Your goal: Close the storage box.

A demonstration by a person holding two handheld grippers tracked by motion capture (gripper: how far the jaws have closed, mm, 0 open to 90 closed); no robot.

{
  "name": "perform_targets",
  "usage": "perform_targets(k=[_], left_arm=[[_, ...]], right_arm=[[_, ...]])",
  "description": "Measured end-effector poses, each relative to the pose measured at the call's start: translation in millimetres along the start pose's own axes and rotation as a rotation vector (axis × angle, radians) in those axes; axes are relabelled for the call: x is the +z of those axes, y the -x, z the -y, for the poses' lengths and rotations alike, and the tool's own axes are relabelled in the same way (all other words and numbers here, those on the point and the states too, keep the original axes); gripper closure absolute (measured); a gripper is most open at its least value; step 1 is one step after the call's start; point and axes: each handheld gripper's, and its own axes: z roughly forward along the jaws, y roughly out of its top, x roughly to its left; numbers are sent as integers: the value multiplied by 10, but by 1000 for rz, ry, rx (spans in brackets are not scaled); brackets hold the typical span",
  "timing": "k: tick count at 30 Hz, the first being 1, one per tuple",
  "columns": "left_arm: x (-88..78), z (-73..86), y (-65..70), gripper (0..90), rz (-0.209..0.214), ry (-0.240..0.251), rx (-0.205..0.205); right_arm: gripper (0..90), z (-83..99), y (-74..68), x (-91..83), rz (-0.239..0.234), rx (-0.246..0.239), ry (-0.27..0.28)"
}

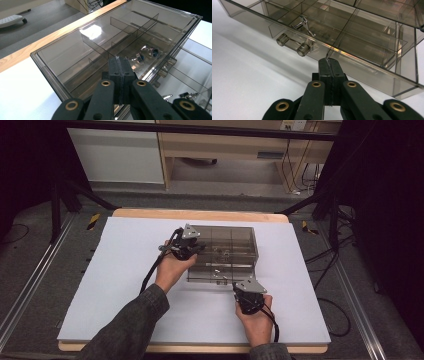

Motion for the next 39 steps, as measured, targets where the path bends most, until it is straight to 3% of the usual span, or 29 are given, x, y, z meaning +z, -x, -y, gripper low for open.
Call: perform_targets(k=[30,39], left_arm=[[4,0,21,900,4,-5,8],[24,1,35,900,9,-2,12]], right_arm=[[900,-218,79,272,-12,41,6],[900,-283,118,347,1,33,5]])
